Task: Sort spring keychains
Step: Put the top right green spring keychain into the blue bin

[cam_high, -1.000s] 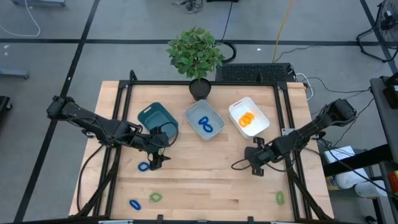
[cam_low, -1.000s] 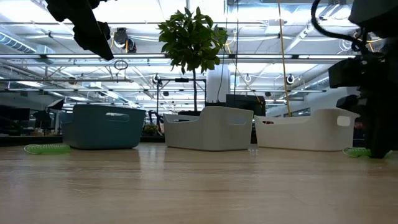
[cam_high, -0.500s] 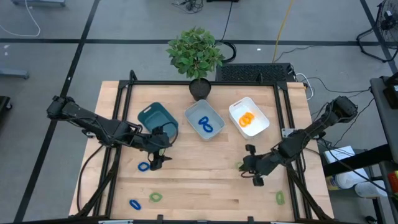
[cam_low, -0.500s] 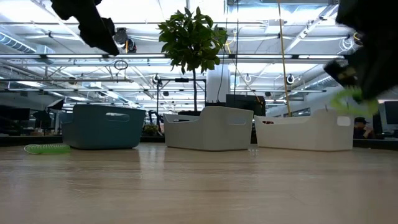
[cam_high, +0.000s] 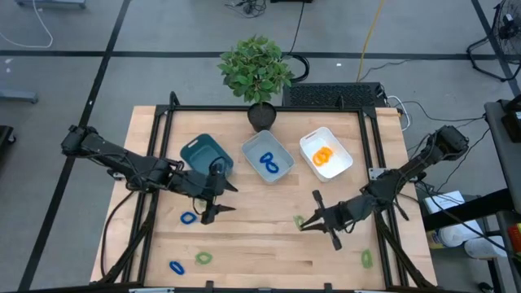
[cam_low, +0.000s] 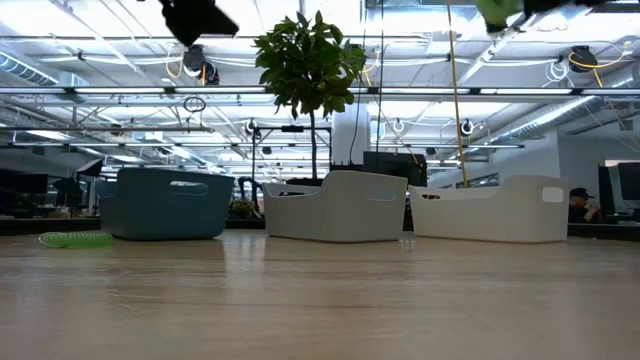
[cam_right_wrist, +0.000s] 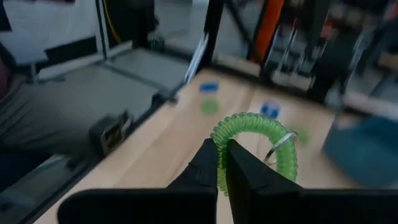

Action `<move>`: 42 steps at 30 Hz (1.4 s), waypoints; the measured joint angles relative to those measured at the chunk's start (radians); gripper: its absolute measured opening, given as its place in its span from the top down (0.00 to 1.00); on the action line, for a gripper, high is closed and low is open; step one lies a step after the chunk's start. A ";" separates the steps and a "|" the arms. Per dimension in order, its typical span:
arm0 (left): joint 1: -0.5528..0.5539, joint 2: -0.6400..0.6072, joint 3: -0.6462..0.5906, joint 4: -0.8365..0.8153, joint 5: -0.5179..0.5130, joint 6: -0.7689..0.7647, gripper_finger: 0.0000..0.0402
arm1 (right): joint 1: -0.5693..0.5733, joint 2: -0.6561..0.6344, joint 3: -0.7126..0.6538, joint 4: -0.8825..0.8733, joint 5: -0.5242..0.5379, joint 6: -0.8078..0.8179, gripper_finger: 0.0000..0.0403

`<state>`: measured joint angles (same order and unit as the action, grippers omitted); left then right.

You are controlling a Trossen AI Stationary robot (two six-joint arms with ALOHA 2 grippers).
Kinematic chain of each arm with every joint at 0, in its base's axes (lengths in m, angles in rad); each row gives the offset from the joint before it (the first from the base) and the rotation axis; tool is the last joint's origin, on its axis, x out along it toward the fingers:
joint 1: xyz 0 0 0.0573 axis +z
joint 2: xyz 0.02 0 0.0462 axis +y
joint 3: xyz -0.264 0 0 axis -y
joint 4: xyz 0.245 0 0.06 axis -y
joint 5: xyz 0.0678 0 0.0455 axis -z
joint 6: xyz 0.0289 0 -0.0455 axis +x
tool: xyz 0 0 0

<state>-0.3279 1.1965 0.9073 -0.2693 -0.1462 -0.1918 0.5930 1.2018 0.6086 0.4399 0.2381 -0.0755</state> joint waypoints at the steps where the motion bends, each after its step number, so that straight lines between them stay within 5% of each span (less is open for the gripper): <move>1: 0.000 0.000 0.000 0.024 -0.010 0.018 0.27 | -0.006 0.000 0.000 0.038 0.000 -0.037 1.00; 7: 0.000 0.000 0.000 0.169 -0.075 0.161 0.27 | -0.065 0.000 0.000 0.217 -0.014 -0.165 1.00; 19: 0.013 0.000 0.000 0.430 0.005 0.370 0.27 | -0.284 0.018 0.041 0.387 -0.417 -0.174 1.00; 34: 0.066 0.011 0.000 0.533 0.095 0.400 0.27 | -0.395 0.271 0.412 0.178 -0.607 -0.259 1.00; 42: 0.041 0.010 0.000 0.530 0.119 0.417 0.27 | -0.424 0.337 0.544 0.040 -0.610 -0.308 1.00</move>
<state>-0.2864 1.2068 0.9073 0.2610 -0.0276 0.2253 0.1686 1.5388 1.1522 0.4799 -0.3721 -0.3834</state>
